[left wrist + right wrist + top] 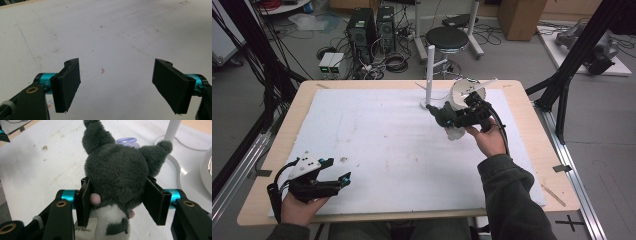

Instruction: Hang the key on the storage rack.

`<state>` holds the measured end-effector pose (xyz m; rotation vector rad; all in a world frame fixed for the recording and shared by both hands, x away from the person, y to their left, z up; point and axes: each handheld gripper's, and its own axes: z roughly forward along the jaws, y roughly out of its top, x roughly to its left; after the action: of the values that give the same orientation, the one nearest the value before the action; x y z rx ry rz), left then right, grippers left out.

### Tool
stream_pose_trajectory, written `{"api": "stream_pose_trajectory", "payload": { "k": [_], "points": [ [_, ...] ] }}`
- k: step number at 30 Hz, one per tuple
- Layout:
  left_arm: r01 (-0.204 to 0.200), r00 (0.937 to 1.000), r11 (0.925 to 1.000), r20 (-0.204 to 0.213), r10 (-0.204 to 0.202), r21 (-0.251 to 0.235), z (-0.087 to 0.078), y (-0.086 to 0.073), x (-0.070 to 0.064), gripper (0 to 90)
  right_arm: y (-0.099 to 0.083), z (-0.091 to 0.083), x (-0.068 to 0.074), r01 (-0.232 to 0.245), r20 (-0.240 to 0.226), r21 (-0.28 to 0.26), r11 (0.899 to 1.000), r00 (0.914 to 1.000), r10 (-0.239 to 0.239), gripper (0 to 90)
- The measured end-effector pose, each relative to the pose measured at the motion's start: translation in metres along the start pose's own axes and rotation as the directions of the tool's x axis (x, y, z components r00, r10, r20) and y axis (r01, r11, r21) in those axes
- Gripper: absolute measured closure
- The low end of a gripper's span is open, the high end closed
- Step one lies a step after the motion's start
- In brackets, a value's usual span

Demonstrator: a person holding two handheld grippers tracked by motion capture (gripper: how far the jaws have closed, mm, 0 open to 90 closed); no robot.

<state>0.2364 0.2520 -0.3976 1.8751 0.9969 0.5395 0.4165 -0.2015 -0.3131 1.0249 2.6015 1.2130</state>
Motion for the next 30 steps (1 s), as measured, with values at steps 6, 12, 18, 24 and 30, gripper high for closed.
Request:
{"api": "stream_pose_trajectory", "payload": {
  "k": [6, 12, 18, 24, 30],
  "points": [
    [0.0, 1.0, 1.0, -0.002, 0.0, -0.005, 0.0, 0.0, 0.0, 22.9, 0.008, -0.006, 0.0, 0.003, -0.006, -0.016, 1.0, 1.0, -0.004, 44.9],
    [-0.002, 1.0, 1.0, -0.002, 0.002, -0.005, -0.001, 0.0, 0.001, 22.9, 0.014, -0.011, -0.001, 0.003, -0.007, -0.029, 1.0, 1.0, -0.003, 45.0],
    [-0.002, 1.0, 1.0, -0.002, 0.002, -0.006, -0.001, 0.0, 0.001, 22.9, 0.019, -0.013, -0.002, 0.009, -0.011, -0.035, 0.999, 0.9999, -0.009, 44.9],
    [-0.001, 1.0, 1.0, -0.001, 0.001, -0.007, -0.001, 0.0, 0.001, 22.9, 0.027, -0.017, -0.002, 0.011, -0.011, -0.048, 0.999, 0.9999, -0.011, 44.9],
    [-0.001, 1.0, 1.0, -0.005, 0.001, -0.009, -0.001, 0.0, 0.001, 22.9, 0.035, -0.021, -0.002, 0.013, -0.006, -0.051, 0.999, 0.9999, -0.013, 44.9]
  ]
}}
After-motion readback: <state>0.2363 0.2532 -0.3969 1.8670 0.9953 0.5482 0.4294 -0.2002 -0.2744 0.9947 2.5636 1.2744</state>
